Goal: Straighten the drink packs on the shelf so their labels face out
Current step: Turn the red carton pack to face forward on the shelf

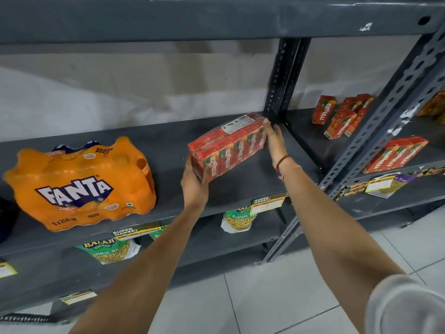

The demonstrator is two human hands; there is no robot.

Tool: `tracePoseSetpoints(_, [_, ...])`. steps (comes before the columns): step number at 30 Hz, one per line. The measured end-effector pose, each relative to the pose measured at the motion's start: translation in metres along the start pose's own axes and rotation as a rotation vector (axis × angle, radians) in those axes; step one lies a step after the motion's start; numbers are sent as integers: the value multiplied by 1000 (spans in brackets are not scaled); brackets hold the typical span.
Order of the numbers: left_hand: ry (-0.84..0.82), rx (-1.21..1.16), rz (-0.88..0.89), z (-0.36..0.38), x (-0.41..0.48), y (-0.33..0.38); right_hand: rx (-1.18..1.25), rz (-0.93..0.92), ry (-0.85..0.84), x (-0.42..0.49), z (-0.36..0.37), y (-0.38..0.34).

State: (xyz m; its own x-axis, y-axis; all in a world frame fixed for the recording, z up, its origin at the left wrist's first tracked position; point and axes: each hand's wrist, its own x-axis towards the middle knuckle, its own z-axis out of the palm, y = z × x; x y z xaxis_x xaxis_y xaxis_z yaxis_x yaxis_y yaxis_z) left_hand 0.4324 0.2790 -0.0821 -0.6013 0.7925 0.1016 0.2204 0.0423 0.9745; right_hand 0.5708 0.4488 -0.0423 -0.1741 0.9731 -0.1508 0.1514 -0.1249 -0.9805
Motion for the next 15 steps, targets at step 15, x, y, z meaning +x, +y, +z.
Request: tracePoseSetpoints(15, [-108, 65, -12, -23, -19, -1, -22, -161, 159, -69, -17, 42])
